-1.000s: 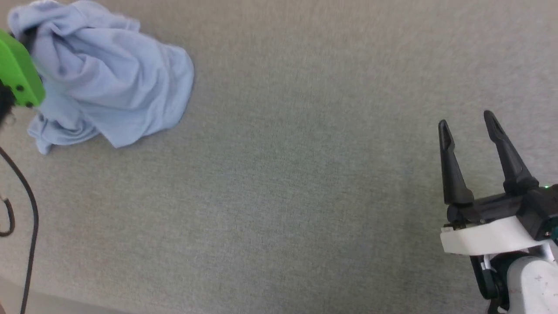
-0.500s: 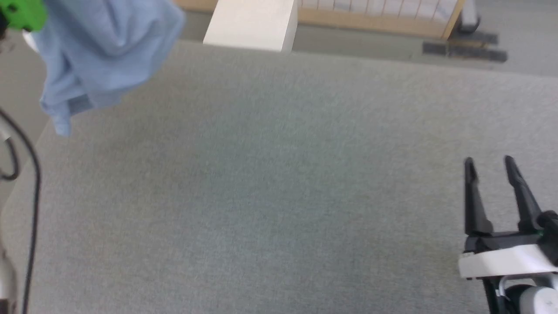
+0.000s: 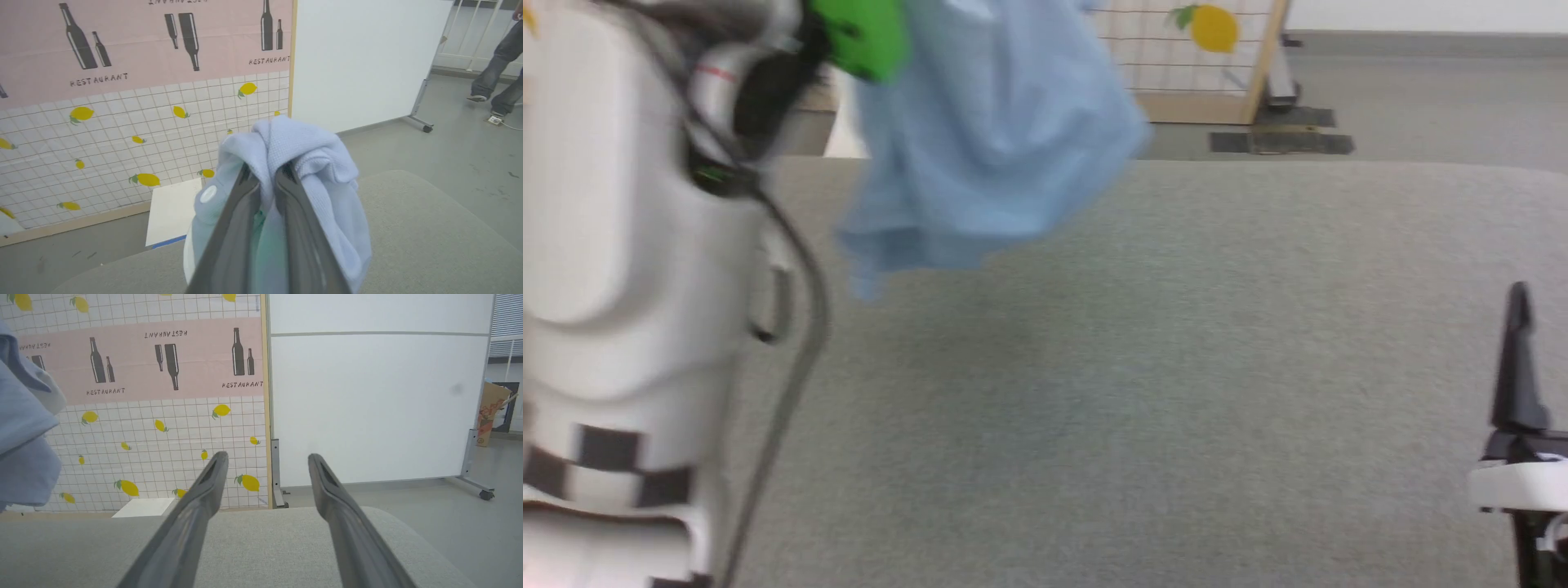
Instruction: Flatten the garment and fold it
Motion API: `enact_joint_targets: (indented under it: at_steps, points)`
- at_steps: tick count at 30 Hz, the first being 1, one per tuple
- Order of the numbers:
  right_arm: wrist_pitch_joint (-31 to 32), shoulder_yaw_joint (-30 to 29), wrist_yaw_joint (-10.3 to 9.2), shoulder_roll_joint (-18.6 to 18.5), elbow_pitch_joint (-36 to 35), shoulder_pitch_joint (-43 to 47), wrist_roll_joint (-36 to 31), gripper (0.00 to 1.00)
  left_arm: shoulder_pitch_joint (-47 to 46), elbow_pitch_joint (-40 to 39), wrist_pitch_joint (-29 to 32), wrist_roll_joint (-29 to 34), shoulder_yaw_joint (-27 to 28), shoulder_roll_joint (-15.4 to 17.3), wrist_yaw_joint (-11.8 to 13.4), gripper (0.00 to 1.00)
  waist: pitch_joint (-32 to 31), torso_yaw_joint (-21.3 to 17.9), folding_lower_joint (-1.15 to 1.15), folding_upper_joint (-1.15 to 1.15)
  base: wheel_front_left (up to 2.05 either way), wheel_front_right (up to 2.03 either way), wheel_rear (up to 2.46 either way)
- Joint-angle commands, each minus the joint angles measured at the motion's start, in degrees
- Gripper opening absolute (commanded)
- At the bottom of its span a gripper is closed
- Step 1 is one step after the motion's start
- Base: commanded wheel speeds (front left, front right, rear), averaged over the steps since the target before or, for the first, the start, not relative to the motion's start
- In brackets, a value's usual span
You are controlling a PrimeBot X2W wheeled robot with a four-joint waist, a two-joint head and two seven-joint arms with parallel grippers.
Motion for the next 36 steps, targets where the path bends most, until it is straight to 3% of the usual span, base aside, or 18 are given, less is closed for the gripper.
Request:
enact_joint_targets:
  at_steps: [1, 6, 10, 14, 22, 23, 24, 25, 32, 36]
  points:
    - [0.4, -0.9, -0.09, 0.0, -1.0, 0.2, -0.1, 1.0, 2.1, -0.8, -0.1, 0.3, -1.5, -1.5, 0.6, 0.0, 0.6, -3.0, 0.0, -0.01, 0.0, 0.0, 0.0]
    - [1.4, -2.8, -0.09, 0.0, -2.8, -0.5, -0.6, 1.0, 7.9, -2.1, -1.2, 0.2, -6.5, -6.9, 1.9, 0.0, 2.5, -5.5, 0.0, -0.01, 0.0, 0.0, 0.0]
    - [1.7, -2.5, -0.09, 0.0, -2.9, -0.7, 0.1, 1.0, 13.7, 1.3, -4.0, 1.1, -11.4, -9.0, 1.2, 0.0, 3.9, -7.3, 0.0, -0.01, 0.0, 0.0, 0.0]
    - [1.3, -0.9, -0.09, 0.0, -1.9, -1.4, 1.2, 1.0, 19.1, 8.6, -8.3, 2.8, -15.8, -10.3, 1.2, 0.0, 5.3, -9.2, 0.0, -0.01, 0.0, 0.0, 0.0]
    - [0.4, 1.3, -0.09, 0.0, -0.1, -2.4, 1.9, 1.0, 24.8, 23.4, -15.6, 3.0, -20.3, -12.0, 3.8, 0.0, 7.6, -11.7, 0.0, -0.01, 0.0, 0.0, 0.0]
    - [0.3, 1.2, -0.09, 0.0, 0.2, -2.4, 1.9, 1.0, 24.7, 24.3, -17.2, 2.8, -20.4, -12.1, 3.9, 0.47, 7.6, -11.8, 0.0, -0.01, 0.0, 0.0, 0.0]
    - [0.2, 1.1, -0.09, 0.0, 0.3, -2.4, 1.8, 1.0, 24.5, 24.7, -18.5, 2.6, -20.6, -12.1, 3.8, 0.88, 7.6, -11.6, 0.0, -0.01, 0.0, 0.0, 0.0]
    - [0.1, 0.8, -0.09, 0.0, 0.5, -2.3, 1.7, 1.0, 24.2, 24.9, -20.1, 1.9, -20.5, -12.2, 3.7, 1.0, 7.4, -11.4, 0.0, -0.01, 0.0, 0.0, 0.0]
    - [0.5, -0.3, -0.09, 0.0, 1.0, -1.1, 1.1, 1.0, 23.7, 21.0, -29.9, -0.8, -17.9, -12.2, 3.4, 1.0, 4.1, -8.4, 0.0, -0.01, 0.0, 0.0, 0.0]
    - [1.3, -0.6, -0.09, 0.0, 0.3, 0.3, 1.1, 1.0, 27.7, 12.3, -34.4, -2.6, -12.7, -8.9, 5.7, 1.0, 2.3, -6.5, 0.0, -0.01, 0.0, 0.0, 0.0]
